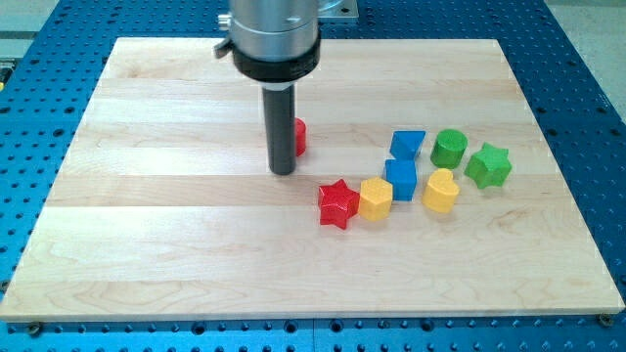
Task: Slide the red star to the bottom right of the red circle
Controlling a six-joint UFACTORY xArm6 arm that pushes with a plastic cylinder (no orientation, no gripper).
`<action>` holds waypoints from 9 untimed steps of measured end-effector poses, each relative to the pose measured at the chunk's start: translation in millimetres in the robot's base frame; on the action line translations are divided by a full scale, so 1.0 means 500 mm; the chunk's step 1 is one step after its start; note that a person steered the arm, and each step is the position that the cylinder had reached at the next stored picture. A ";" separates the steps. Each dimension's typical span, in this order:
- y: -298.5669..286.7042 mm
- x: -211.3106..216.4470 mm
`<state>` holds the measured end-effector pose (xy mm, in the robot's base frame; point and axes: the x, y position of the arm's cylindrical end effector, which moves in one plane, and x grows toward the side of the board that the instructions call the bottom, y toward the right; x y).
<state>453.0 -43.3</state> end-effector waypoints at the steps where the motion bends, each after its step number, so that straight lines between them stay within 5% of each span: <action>1: -0.027 0.120; 3: 0.099 0.315; 4: 0.220 0.287; 9: 0.128 0.079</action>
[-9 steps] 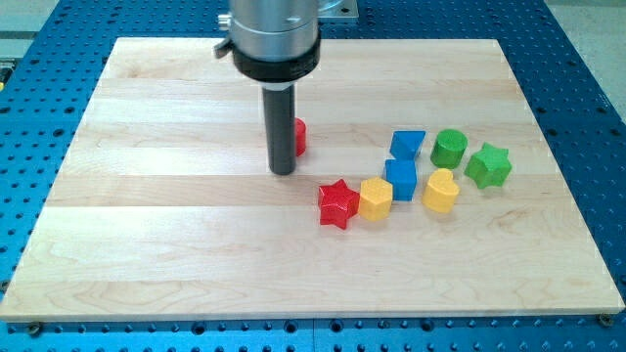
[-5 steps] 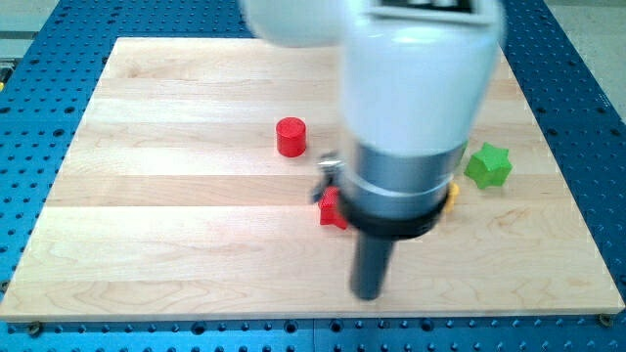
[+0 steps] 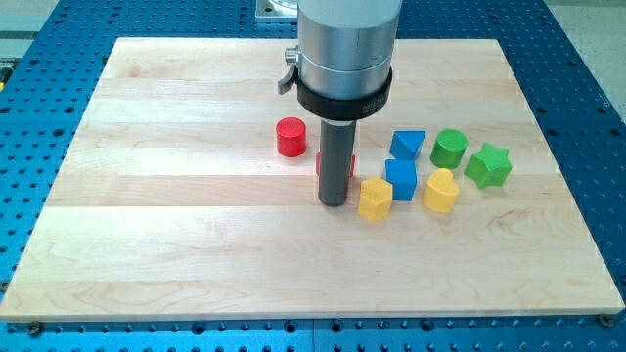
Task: Slide the red star to the bottom right of the red circle
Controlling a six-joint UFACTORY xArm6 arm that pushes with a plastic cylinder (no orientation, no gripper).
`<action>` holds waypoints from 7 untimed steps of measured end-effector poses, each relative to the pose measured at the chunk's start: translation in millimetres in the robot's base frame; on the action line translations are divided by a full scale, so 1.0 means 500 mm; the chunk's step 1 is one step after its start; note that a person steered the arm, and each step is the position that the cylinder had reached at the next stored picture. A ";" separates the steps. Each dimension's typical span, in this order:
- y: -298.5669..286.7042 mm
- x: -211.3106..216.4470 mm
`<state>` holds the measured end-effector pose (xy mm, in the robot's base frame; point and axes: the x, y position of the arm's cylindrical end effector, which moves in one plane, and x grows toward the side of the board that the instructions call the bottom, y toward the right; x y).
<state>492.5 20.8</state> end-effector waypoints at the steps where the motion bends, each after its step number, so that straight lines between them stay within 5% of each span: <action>1: -0.055 0.000; 3: -0.040 0.067; 7: 0.010 0.038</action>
